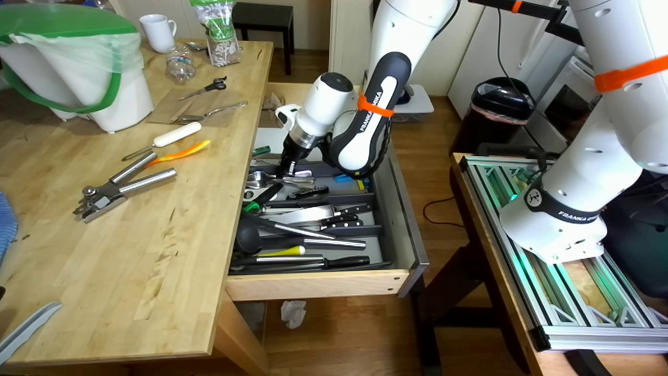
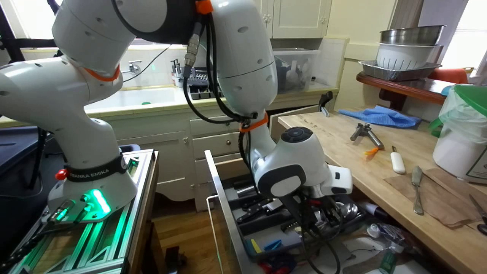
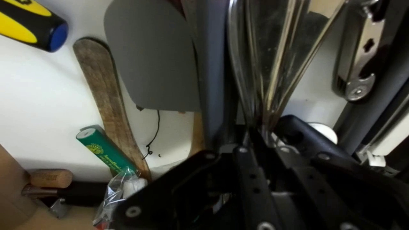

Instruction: Move the fork in the drawer to the left then remove the spoon from the drawer and put it on the table

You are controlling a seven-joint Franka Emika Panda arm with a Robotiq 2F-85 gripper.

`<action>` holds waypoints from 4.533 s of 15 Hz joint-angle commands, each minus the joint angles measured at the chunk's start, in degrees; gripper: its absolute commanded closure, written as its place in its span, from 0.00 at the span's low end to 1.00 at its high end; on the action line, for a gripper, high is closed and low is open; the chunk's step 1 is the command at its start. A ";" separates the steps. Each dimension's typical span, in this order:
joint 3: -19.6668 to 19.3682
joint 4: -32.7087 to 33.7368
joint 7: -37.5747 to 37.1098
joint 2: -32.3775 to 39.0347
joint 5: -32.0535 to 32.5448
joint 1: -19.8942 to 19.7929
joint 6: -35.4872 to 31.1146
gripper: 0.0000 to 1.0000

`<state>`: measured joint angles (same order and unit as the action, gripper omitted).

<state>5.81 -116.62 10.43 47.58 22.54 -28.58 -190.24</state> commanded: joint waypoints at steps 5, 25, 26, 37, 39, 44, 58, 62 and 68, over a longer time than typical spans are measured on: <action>-0.88 1.56 2.07 2.00 -1.74 0.58 -1.84 0.81; 30.47 -7.36 5.99 -6.00 -2.75 -20.03 10.99 0.99; 32.88 -7.27 6.76 -4.76 -2.88 -22.27 12.70 0.99; 34.12 -5.74 18.91 -1.77 -13.78 -26.05 22.36 0.99; 33.65 -5.37 19.79 -0.49 -14.00 -26.09 20.51 0.99; 32.37 -4.16 21.47 1.91 -13.42 -25.93 19.32 0.99; 29.20 -4.32 19.98 -1.06 -13.33 -23.97 20.34 0.25; 23.24 -4.94 15.55 -7.43 -14.10 -18.89 23.41 0.00; 9.07 -3.17 12.31 -9.75 -14.50 -6.34 24.03 0.06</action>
<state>21.35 -120.53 24.16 38.65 9.45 -41.51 -166.50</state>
